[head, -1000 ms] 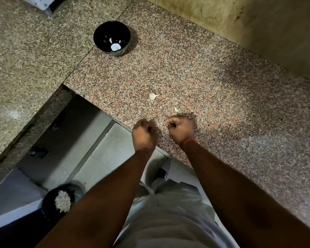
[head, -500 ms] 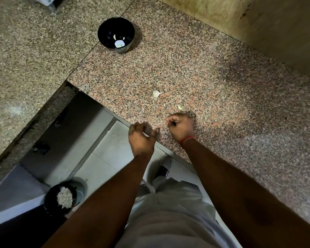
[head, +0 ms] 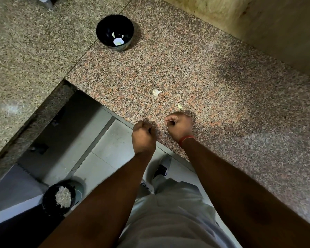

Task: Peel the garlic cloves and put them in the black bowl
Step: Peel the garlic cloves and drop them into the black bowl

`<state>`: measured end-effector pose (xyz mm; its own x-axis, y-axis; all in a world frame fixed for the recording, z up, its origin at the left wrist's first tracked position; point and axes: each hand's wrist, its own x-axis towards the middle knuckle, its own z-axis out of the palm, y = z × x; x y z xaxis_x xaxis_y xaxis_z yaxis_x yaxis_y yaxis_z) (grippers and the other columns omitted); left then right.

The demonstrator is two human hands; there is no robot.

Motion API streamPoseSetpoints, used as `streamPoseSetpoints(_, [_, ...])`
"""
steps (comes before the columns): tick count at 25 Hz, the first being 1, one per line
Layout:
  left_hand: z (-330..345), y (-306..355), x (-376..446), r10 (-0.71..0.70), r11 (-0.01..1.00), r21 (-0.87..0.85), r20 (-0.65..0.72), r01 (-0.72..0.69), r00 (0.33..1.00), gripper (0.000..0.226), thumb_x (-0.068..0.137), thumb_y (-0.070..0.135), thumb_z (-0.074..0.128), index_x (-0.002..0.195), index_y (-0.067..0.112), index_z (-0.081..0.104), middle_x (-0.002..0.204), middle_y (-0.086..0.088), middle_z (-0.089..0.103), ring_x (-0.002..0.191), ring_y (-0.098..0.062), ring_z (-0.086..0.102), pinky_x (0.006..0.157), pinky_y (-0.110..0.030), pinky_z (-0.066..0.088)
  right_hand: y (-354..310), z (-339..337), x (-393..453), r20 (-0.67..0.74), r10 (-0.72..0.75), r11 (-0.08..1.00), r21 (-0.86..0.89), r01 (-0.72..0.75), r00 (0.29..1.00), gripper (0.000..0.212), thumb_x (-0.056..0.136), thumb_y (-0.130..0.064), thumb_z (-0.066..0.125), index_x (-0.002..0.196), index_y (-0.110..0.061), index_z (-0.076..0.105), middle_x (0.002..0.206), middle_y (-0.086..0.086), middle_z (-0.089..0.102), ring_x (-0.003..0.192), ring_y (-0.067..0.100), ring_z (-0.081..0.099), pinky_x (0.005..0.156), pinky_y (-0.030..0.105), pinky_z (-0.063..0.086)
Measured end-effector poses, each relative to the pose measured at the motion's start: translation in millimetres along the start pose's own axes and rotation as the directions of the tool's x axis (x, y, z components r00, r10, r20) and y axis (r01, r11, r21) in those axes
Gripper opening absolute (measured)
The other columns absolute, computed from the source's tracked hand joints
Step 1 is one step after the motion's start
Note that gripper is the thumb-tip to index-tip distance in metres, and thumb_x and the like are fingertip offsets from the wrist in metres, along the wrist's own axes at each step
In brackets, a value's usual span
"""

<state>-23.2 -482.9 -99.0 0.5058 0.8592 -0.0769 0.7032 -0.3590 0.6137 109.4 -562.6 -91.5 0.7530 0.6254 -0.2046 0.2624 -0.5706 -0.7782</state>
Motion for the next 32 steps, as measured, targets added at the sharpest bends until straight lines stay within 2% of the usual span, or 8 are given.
streamPoseSetpoints(7, [4, -10, 3, 0.204, 0.931, 0.276, 0.147, -0.238, 0.968, 0.049, 0.098, 0.032, 0.025, 0.102, 0.015, 0.071, 0.113, -0.008, 0.069, 0.116, -0.024, 0.052, 0.091, -0.030, 0.042, -15, 14, -9, 0.129, 0.017, 0.999, 0.034, -0.022, 0.991, 0.018, 0.089, 0.004, 0.067, 0.091, -0.009, 0.080, 0.091, -0.003, 0.075, 0.078, -0.003, 0.063, 0.075, 0.006, 0.047])
streamPoseSetpoints(10, [-18, -25, -5, 0.130, 0.991, -0.019, 0.052, -0.129, 0.990, 0.019, 0.097, 0.010, 0.050, 0.095, 0.011, 0.070, 0.101, -0.011, 0.067, 0.099, -0.028, 0.058, 0.081, -0.036, 0.046, -26, 36, -18, 0.150, 0.064, 0.989, 0.123, -0.083, 0.987, 0.015, 0.087, 0.003, 0.072, 0.089, -0.009, 0.081, 0.087, -0.001, 0.077, 0.072, 0.001, 0.066, 0.071, 0.006, 0.051])
streamPoseSetpoints(12, [-29, -50, -17, -0.078, 0.978, -0.200, -0.054, 0.066, 0.995, 0.012, 0.096, 0.007, 0.060, 0.092, 0.008, 0.071, 0.093, -0.010, 0.068, 0.087, -0.026, 0.063, 0.079, -0.034, 0.050, -36, 57, -27, 0.199, 0.120, 0.963, 0.214, -0.163, 0.973, 0.015, 0.086, 0.002, 0.076, 0.083, -0.013, 0.080, 0.080, -0.002, 0.076, 0.064, 0.004, 0.066, 0.067, 0.020, 0.057])
streamPoseSetpoints(13, [-36, -66, -22, -0.251, 0.921, -0.325, -0.070, 0.216, 0.965, 0.011, 0.096, 0.008, 0.063, 0.089, 0.008, 0.072, 0.088, -0.007, 0.069, 0.081, -0.023, 0.064, 0.077, -0.034, 0.052, -44, 71, -34, 0.243, 0.154, 0.940, 0.263, -0.218, 0.958, 0.014, 0.086, 0.002, 0.077, 0.083, -0.012, 0.079, 0.078, -0.001, 0.075, 0.062, 0.008, 0.065, 0.063, 0.023, 0.058])
streamPoseSetpoints(15, [-56, -99, -33, -0.567, 0.597, -0.658, 0.059, 0.459, 0.822, 0.015, 0.097, 0.004, 0.064, 0.084, 0.009, 0.071, 0.077, -0.005, 0.066, 0.066, -0.019, 0.060, 0.067, -0.037, 0.056, -65, 102, -50, 0.350, 0.187, 0.890, 0.335, -0.309, 0.918, 0.007, 0.087, 0.002, 0.076, 0.091, -0.003, 0.077, 0.080, 0.006, 0.074, 0.061, 0.014, 0.064, 0.059, 0.024, 0.056])
streamPoseSetpoints(18, [-101, -156, -64, -0.665, 0.189, -0.867, 0.232, 0.460, 0.710, 0.017, 0.096, -0.011, 0.055, 0.090, -0.004, 0.070, 0.074, -0.012, 0.063, 0.058, -0.021, 0.055, 0.053, -0.030, 0.051, -103, 157, -86, 0.487, 0.164, 0.854, 0.366, -0.370, 0.858, 0.010, 0.086, 0.004, 0.076, 0.096, 0.003, 0.075, 0.081, 0.014, 0.071, 0.062, 0.017, 0.063, 0.059, 0.024, 0.056])
streamPoseSetpoints(24, [-194, -290, -144, -0.767, -0.067, -0.944, 0.255, 0.323, 0.588, 0.010, 0.098, -0.001, 0.060, 0.101, -0.008, 0.068, 0.075, -0.013, 0.067, 0.059, -0.019, 0.060, 0.058, -0.025, 0.055, -169, 300, -186, 0.728, 0.125, 0.857, 0.263, -0.443, 0.674, 0.012, 0.086, 0.003, 0.076, 0.098, 0.000, 0.075, 0.085, 0.012, 0.075, 0.067, 0.019, 0.066, 0.066, 0.027, 0.059])
streamPoseSetpoints(32, [-213, -494, -196, -0.909, -0.199, -0.975, 0.223, 0.103, 0.352, 0.009, 0.097, -0.002, 0.062, 0.093, -0.004, 0.069, 0.070, -0.010, 0.069, 0.059, -0.015, 0.064, 0.061, -0.022, 0.058, -163, 532, -250, 0.897, 0.172, 0.879, 0.047, -0.474, 0.407, 0.014, 0.086, 0.011, 0.072, 0.100, 0.009, 0.073, 0.085, 0.018, 0.073, 0.071, 0.025, 0.070, 0.070, 0.031, 0.062])
